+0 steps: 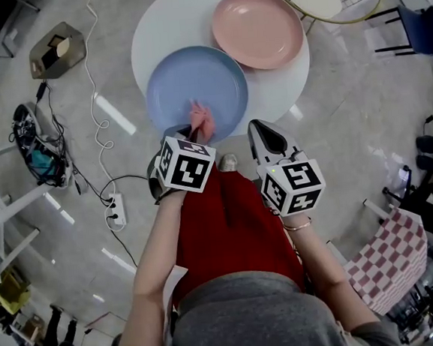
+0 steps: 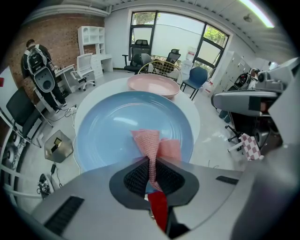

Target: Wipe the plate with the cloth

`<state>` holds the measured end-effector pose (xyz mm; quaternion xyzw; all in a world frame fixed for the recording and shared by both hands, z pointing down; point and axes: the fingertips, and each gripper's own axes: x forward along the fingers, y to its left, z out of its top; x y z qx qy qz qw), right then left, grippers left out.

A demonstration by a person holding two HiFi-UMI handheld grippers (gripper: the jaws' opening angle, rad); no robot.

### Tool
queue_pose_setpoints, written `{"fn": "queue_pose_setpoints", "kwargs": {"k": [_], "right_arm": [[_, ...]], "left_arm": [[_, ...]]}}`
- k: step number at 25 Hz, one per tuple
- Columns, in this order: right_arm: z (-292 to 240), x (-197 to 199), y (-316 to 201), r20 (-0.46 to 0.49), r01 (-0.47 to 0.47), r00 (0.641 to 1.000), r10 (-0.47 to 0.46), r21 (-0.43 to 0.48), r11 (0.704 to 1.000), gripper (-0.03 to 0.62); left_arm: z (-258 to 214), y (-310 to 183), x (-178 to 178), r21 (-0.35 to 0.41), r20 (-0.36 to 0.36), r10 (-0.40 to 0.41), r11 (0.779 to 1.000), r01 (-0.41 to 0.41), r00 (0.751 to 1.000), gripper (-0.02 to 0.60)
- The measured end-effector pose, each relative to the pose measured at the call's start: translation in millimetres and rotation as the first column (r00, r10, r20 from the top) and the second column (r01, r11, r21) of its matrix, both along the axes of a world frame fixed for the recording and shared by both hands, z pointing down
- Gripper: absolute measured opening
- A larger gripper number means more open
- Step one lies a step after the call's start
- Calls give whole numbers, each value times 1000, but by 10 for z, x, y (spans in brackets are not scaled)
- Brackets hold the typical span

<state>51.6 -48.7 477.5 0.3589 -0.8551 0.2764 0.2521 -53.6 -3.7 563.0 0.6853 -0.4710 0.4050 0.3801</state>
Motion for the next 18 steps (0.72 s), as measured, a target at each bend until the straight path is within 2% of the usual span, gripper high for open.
{"fn": "queue_pose_setpoints", "kwargs": {"k": [18], "right_arm": [[60,-377,62,-11,48,999,-48,-16,999,29]], "left_arm": [[21,20,-626,9,42,-61,998,60,997,34]]}}
